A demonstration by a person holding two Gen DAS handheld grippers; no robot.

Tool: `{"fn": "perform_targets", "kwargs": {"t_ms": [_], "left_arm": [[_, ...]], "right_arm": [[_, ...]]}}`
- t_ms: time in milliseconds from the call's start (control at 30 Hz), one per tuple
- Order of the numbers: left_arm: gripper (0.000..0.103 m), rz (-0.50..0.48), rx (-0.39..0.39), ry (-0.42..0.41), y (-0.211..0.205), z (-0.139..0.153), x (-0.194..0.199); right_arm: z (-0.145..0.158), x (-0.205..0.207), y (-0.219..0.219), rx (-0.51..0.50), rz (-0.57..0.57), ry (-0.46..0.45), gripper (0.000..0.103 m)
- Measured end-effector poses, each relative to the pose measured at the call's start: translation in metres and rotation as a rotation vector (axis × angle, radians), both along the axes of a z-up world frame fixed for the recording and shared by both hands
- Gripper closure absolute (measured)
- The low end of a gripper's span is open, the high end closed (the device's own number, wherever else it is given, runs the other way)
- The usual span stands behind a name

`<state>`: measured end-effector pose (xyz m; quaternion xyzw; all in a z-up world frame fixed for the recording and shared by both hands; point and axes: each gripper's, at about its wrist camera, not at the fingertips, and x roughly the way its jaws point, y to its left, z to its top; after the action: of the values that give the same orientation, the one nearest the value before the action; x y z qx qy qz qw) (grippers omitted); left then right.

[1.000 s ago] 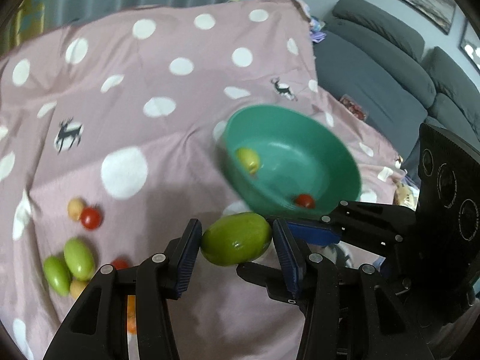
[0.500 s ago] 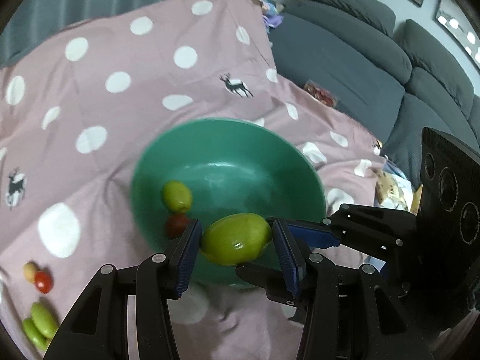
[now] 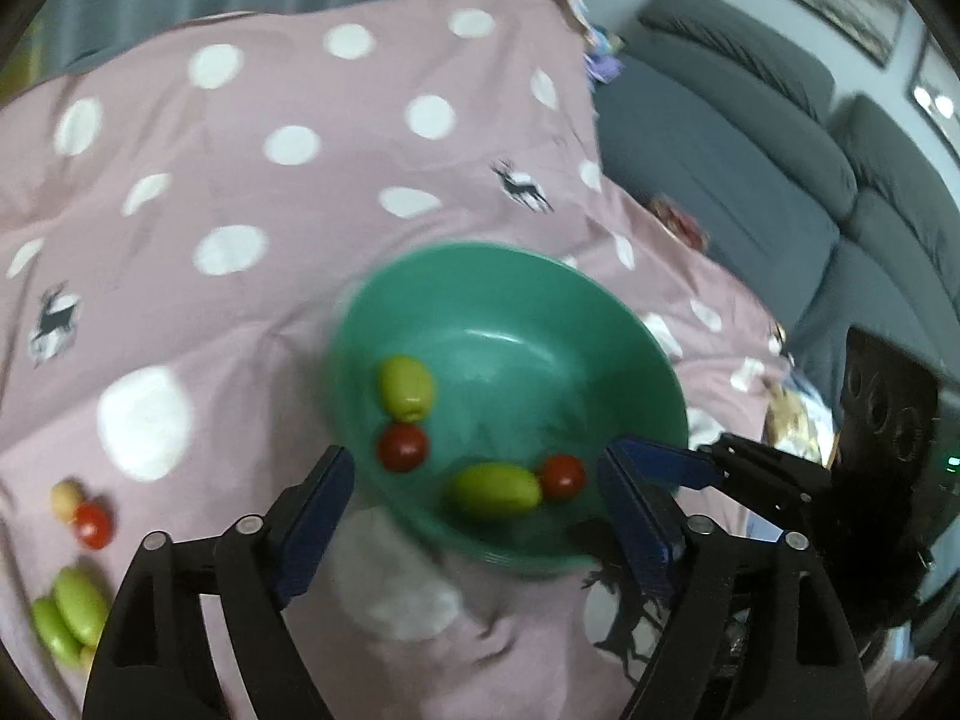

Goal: Organize fruits
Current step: 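Carry the green fruit into the teal bowl and open the left gripper, then move the left gripper back toward the orange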

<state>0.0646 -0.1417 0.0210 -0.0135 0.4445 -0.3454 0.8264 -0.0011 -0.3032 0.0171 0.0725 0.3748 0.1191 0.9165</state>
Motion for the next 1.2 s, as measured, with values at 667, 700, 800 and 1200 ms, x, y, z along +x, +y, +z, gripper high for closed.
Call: {"fn": "perform_targets", "kwargs": {"t_ms": [667, 700, 800, 1200], "left_arm": [[0.012, 0.372, 0.013, 0.125, 0.174, -0.044, -0.064], [0.012, 0.366, 0.001, 0.138, 0.174, -0.046, -0.066], [0.012, 0.358, -0.039, 0.173, 0.174, -0.052, -0.068], [0.012, 0.369, -0.06, 0.198, 0.178, -0.066, -0.075]], "right_arm": [[0.007, -0.011, 0.055, 0.005, 0.173, 0.02, 0.04], [0.006, -0.011, 0.06, -0.006, 0.185, 0.023, 0.04], [0.0, -0.013, 0.075, -0.031, 0.232, 0.049, 0.04], [-0.039, -0.008, 0.145, -0.154, 0.412, 0.16, 0.041]]}}
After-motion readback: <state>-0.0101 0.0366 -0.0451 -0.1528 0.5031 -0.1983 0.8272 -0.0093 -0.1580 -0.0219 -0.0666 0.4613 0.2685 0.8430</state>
